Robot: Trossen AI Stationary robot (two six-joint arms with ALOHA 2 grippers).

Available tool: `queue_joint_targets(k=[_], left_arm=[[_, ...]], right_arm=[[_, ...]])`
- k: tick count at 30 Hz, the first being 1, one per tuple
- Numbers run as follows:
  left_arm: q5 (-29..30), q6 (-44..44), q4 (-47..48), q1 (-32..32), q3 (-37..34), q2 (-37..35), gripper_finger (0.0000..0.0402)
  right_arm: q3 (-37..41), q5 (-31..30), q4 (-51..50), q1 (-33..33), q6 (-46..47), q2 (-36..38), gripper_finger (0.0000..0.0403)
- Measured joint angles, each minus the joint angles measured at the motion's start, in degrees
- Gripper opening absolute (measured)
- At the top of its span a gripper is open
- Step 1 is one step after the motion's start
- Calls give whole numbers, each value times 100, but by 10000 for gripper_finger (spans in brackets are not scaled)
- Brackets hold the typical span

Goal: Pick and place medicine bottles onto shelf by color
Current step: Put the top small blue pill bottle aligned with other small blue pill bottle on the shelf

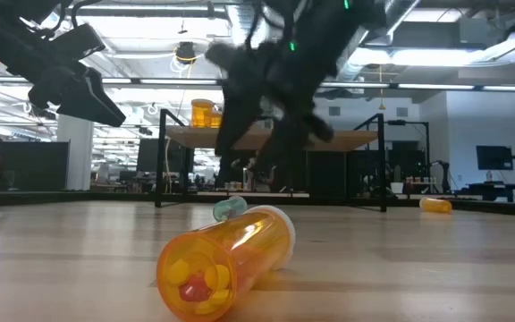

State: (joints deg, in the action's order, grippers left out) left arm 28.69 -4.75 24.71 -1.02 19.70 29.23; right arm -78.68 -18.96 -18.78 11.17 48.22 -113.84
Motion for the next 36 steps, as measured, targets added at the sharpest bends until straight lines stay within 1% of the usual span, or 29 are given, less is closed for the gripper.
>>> queue_joint_targets(k=[2,5,8,10,14,18,22,27,36], left_arm=[[0,0,1,-2,0,-2,252],[0,0,0,-2,0,0,252],[0,0,2,0,0,-2,252],[-1,0,0,0,0,-1,252],[-4,0,3,0,0,0,252],[0,0,1,0,2,-3,252],[0,-2,-1,-2,2,-2,252],[0,-2,0,-1,1,-2,252],[0,-2,0,0,2,-2,252]], right_arm=[[-262,-130,-294,45,-25,12,318],[-398,-133,-457,51,73,-114,318],[-393,-38,-581,-10,250,-290,317],[-466,169,-374,-73,323,-515,317],[-673,541,-490,-162,337,-957,317],[-948,621,-674,-177,271,-1165,317],[-1073,642,-975,-178,203,-1186,317],[-1055,675,-1293,-164,-268,-994,317],[-1061,620,-1248,-64,-1801,-369,317]])
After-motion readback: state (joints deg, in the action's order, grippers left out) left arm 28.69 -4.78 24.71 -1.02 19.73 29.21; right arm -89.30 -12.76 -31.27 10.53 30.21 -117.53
